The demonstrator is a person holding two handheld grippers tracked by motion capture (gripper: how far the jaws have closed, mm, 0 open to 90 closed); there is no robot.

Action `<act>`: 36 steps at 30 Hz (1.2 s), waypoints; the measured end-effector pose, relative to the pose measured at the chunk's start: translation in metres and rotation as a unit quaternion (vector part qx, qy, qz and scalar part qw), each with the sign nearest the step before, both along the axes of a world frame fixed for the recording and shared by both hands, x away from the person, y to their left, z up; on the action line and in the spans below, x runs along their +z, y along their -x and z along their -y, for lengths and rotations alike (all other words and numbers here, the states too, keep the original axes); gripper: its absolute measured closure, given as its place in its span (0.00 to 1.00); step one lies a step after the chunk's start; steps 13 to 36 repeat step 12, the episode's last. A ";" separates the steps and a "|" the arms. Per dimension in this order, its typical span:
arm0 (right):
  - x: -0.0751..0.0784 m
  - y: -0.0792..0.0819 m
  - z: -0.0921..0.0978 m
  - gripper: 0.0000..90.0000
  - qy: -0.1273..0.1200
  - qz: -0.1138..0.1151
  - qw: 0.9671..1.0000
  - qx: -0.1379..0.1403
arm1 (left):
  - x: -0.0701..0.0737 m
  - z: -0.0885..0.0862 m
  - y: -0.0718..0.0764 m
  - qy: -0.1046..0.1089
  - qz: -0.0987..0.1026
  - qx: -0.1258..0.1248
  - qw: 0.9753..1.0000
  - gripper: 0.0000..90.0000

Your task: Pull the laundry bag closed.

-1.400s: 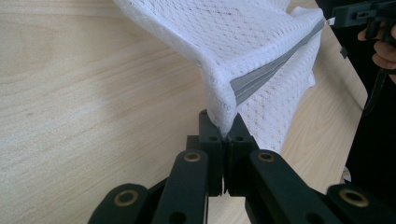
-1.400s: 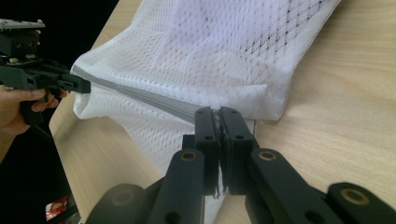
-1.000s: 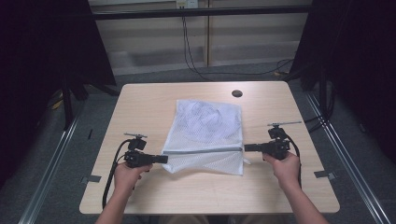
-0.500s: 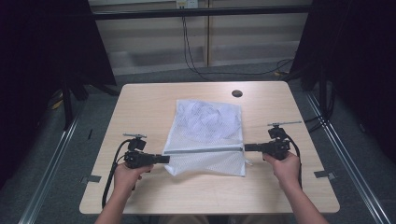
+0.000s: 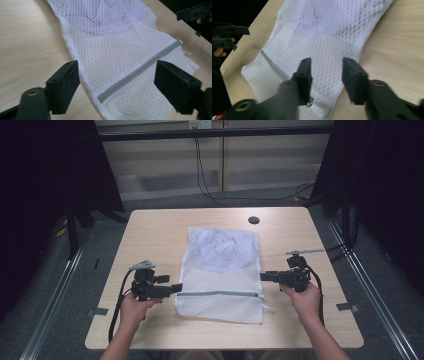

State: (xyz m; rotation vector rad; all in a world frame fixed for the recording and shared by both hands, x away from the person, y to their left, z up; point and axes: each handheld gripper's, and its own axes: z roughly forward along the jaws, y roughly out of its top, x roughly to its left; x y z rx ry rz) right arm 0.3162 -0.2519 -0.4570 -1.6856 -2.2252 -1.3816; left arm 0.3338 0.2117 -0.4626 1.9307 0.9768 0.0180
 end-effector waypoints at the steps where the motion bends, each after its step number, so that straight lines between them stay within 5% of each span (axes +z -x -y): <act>1: 0.000 0.000 0.000 0.59 0.000 0.003 1.000 -0.002 | 0.000 0.000 0.000 -0.004 0.006 0.000 1.000 0.20; 5: -0.001 -0.002 0.001 0.38 0.002 0.011 1.000 -0.006 | -0.002 0.001 0.000 -0.030 0.037 0.003 0.999 0.11; 12: -0.002 -0.001 0.000 0.19 0.038 0.035 0.999 -0.013 | -0.004 0.001 -0.002 -0.052 0.049 0.012 0.997 0.07; 36: -0.002 -0.001 0.000 0.19 0.038 0.035 0.999 -0.013 | -0.004 0.001 -0.002 -0.052 0.049 0.012 0.997 0.07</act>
